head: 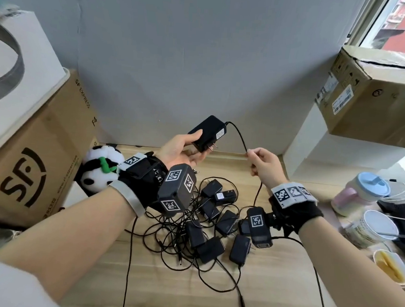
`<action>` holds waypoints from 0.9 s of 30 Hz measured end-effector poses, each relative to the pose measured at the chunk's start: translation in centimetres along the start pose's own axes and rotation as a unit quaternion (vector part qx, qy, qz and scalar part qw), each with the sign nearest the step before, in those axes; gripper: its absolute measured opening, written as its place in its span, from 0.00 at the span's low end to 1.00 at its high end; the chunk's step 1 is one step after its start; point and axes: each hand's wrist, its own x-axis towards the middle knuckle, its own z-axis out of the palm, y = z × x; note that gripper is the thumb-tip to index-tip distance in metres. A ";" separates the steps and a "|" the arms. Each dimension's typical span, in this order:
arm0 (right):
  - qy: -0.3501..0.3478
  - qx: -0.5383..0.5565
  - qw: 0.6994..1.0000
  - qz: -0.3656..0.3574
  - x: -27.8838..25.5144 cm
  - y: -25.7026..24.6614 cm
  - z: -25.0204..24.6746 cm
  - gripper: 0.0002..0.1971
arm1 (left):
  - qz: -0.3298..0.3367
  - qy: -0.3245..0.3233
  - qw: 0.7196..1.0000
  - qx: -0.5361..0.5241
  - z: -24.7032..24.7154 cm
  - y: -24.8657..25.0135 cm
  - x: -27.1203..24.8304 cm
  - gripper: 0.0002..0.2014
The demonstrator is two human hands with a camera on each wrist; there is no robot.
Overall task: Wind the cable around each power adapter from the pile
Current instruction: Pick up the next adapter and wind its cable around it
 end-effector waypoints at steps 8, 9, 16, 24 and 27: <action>-0.063 -0.225 0.967 -0.102 -1.4 -1.6 3.3 0.08 | 0.059 -0.012 0.995 0.082 2.1 -2.2 0.4 0.07; -0.067 -0.225 0.966 -0.105 -1.4 -1.8 3.3 0.09 | 0.074 -0.008 0.994 0.079 2.0 -2.3 0.6 0.09; -0.092 -0.227 0.964 -0.105 -1.7 -2.3 2.8 0.13 | 0.176 0.032 0.975 0.133 2.2 -2.5 0.8 0.10; -0.082 -0.245 0.957 -0.131 -1.6 -3.5 1.1 0.12 | 0.229 0.003 0.938 0.262 2.1 -2.8 0.6 0.12; -0.074 -0.226 0.961 -0.139 -1.2 -4.1 0.3 0.11 | 0.234 0.002 0.919 0.318 2.0 -2.5 0.5 0.15</action>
